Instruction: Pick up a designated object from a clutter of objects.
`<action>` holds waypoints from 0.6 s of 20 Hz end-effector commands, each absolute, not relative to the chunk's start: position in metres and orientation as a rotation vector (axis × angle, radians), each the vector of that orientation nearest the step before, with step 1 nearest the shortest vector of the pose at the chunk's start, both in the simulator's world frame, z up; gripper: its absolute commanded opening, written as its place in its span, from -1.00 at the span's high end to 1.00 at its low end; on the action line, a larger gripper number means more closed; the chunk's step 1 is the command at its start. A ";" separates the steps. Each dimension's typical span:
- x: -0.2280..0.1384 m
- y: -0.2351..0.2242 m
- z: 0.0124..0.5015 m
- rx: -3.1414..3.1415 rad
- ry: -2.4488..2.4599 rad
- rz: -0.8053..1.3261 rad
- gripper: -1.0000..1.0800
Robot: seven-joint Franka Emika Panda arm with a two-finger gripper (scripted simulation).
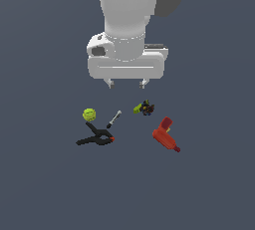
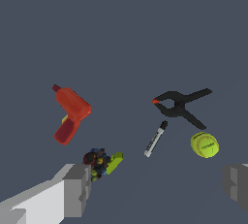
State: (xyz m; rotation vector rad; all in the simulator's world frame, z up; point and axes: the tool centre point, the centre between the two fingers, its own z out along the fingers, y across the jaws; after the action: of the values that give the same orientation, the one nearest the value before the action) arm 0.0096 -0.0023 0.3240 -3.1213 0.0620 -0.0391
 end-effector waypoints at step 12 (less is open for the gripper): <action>0.013 0.028 0.337 -3.109 -0.053 -0.087 -0.92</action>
State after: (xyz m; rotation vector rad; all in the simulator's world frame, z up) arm 0.0130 0.0278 0.3363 -3.1096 -0.0497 -0.0860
